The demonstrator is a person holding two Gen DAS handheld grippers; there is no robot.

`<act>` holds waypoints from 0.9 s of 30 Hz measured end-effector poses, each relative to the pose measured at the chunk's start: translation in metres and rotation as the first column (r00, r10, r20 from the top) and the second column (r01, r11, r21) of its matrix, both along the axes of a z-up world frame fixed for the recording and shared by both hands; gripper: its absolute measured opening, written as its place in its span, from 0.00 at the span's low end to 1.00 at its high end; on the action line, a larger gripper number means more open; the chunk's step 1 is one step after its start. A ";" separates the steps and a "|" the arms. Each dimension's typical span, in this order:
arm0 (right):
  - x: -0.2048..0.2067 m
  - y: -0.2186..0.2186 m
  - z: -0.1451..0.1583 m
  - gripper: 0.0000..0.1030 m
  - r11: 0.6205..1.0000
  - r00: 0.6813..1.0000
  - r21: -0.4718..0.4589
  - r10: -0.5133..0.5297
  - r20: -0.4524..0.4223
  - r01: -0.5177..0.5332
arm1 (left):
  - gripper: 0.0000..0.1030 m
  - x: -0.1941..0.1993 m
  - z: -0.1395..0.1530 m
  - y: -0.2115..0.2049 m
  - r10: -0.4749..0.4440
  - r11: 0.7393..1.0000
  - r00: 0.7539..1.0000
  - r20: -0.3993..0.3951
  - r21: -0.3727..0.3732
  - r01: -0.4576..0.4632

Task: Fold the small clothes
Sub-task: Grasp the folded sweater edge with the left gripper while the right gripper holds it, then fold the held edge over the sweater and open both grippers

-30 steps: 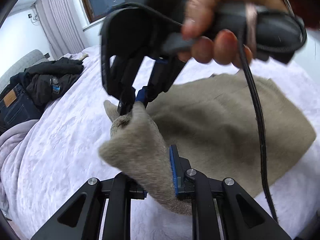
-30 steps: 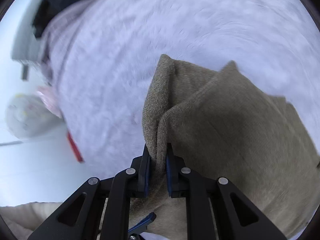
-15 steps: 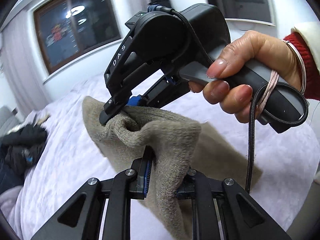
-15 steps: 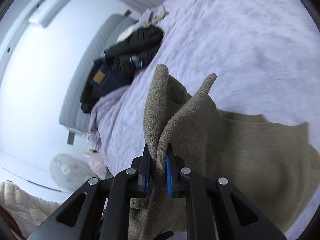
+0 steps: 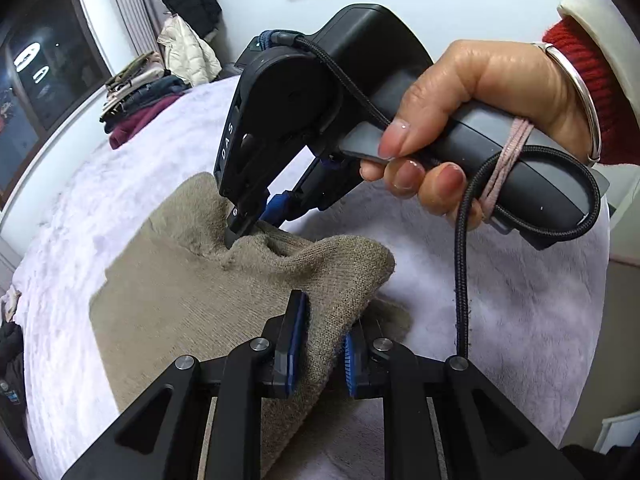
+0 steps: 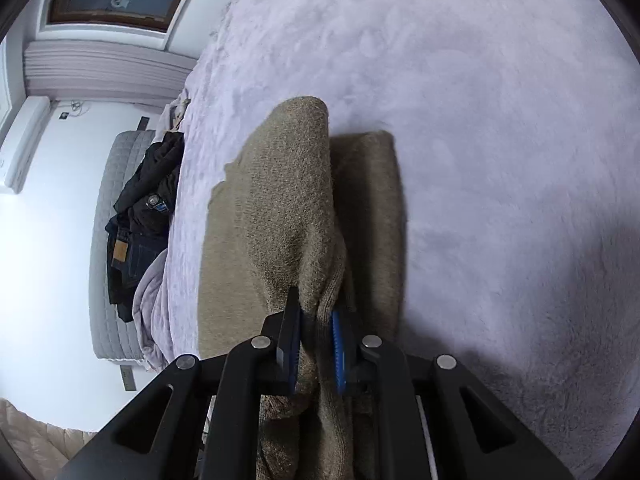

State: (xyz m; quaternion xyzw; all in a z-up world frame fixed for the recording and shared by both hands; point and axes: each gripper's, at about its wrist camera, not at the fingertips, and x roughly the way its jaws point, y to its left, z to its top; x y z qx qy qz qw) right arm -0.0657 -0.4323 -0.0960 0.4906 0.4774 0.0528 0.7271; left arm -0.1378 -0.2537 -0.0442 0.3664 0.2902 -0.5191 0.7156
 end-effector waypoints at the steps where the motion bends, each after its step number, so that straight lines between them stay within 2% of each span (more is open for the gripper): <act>1: -0.002 -0.001 -0.003 0.14 1.000 1.000 0.014 -0.010 0.006 0.010 | 0.18 0.001 0.000 0.000 -0.003 1.000 1.000 0.001 0.006 0.003; 6: -0.012 -0.001 0.001 0.14 0.999 0.998 0.047 -0.009 0.057 0.006 | 0.18 0.010 -0.001 0.003 -0.028 1.000 1.000 -0.013 0.008 0.028; 10: -0.020 0.003 -0.007 0.14 0.999 1.000 0.026 -0.023 0.008 0.023 | 0.18 0.006 -0.009 0.000 -0.021 1.000 1.000 0.014 0.016 0.021; 12: -0.023 0.002 -0.014 0.15 0.999 0.999 0.019 -0.045 -0.018 0.045 | 0.31 0.006 -0.008 -0.002 -0.005 1.000 1.000 0.016 0.016 0.004; 13: -0.025 0.002 -0.016 0.15 0.998 0.998 0.017 -0.059 -0.018 0.060 | 0.50 0.006 -0.007 0.002 0.008 1.000 1.000 0.013 0.009 -0.008; 14: -0.028 0.002 -0.015 0.21 0.997 0.997 0.011 -0.076 -0.016 0.076 | 0.62 0.003 -0.004 0.006 0.016 1.000 1.000 0.008 -0.003 -0.016; 15: -0.031 0.003 -0.012 0.27 0.996 0.996 -0.005 -0.091 -0.021 0.091 | 0.63 0.002 0.000 0.012 0.018 1.000 1.000 0.003 -0.015 -0.018; 17: -0.044 0.004 -0.005 0.45 0.992 0.992 -0.030 -0.122 -0.023 0.122 | 0.63 0.002 0.007 0.020 0.023 1.000 1.000 -0.005 -0.015 -0.023; 18: -0.050 0.005 0.000 0.49 0.990 0.990 -0.047 -0.136 -0.035 0.134 | 0.63 0.004 0.012 0.026 0.030 0.999 0.999 -0.012 -0.015 -0.030; 20: -0.069 0.006 0.010 0.51 0.986 0.986 -0.054 -0.162 -0.041 0.160 | 0.63 0.009 0.022 0.037 0.058 0.998 0.997 -0.042 -0.021 -0.059; 23: -0.099 0.009 0.033 0.51 0.982 0.983 -0.038 -0.184 -0.004 0.184 | 0.63 0.029 0.032 0.052 0.125 0.992 0.988 -0.095 -0.018 -0.127; 27: -0.120 0.026 0.052 0.51 0.990 0.989 -0.004 -0.142 0.046 0.143 | 0.63 0.058 0.039 0.071 0.234 0.972 0.967 -0.105 -0.003 -0.235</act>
